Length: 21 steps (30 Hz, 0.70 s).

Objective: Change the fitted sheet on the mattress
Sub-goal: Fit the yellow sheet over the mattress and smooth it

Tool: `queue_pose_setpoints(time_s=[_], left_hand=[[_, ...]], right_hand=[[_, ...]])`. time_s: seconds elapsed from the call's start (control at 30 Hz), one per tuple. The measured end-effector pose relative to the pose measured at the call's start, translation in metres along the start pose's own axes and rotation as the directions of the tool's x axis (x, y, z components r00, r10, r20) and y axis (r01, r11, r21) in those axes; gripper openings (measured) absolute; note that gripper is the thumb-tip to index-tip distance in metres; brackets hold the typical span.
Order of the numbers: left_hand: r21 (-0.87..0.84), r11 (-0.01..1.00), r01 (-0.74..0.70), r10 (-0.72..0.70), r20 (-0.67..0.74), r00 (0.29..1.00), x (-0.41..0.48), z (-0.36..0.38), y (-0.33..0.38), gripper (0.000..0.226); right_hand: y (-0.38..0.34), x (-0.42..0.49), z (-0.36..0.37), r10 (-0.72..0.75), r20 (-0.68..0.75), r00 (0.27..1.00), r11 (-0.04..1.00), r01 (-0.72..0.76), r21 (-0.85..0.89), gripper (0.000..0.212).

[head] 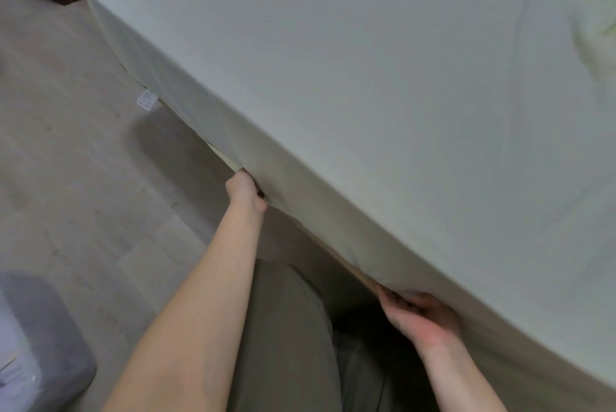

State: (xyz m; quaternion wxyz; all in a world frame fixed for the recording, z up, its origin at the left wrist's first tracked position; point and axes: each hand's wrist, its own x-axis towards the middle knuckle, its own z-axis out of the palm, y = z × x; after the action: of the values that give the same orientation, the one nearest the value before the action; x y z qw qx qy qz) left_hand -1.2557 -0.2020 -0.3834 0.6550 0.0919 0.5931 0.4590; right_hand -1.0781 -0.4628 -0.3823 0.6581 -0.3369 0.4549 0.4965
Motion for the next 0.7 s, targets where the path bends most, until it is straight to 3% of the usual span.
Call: queue_pose_setpoints(time_s=[0.17,0.23,0.33,0.43,0.5,0.57,0.63,0.7], left_hand=[[-0.262,0.959,0.104,-0.076,0.112,0.991,0.007,-0.006,-0.011,0.036],[-0.281,0.938,0.202,-0.159,0.168,0.973,0.006,-0.011,-0.026,0.050],[-0.302,0.921,0.246,-0.194,0.190,0.962,0.000,-0.013,-0.039,0.052],[-0.307,0.935,0.178,-0.150,0.112,0.982,-0.011,-0.013,-0.044,0.032],[-0.223,0.974,0.047,-0.062,-0.060,0.996,-0.018,-0.015,-0.049,0.020],[-0.148,0.988,-0.054,0.025,-0.189,0.982,-0.027,-0.021,-0.054,0.017],[-0.126,0.990,-0.057,0.039,-0.142,0.989,-0.034,-0.030,-0.064,0.015],[-0.136,0.991,0.000,0.000,-0.002,1.000,-0.041,-0.034,-0.069,0.017]], right_hand=[[-0.003,-0.007,0.004,0.013,0.017,1.000,1.000,-0.013,-0.021,0.031],[-0.002,-0.007,0.005,0.022,0.008,1.000,0.999,-0.022,-0.031,0.026],[-0.001,-0.005,0.007,0.024,-0.033,0.999,1.000,-0.024,-0.017,0.027],[0.002,-0.005,0.006,0.001,-0.057,0.998,1.000,-0.002,-0.016,0.033],[0.006,-0.006,0.007,-0.018,-0.066,0.998,1.000,0.017,-0.022,0.050],[0.008,-0.008,0.008,-0.029,-0.050,0.998,0.999,0.028,-0.021,0.040],[0.008,-0.007,0.007,-0.028,-0.049,0.998,1.000,0.028,-0.008,0.021],[0.007,-0.006,0.007,-0.016,-0.050,0.999,1.000,0.017,0.007,0.019]])
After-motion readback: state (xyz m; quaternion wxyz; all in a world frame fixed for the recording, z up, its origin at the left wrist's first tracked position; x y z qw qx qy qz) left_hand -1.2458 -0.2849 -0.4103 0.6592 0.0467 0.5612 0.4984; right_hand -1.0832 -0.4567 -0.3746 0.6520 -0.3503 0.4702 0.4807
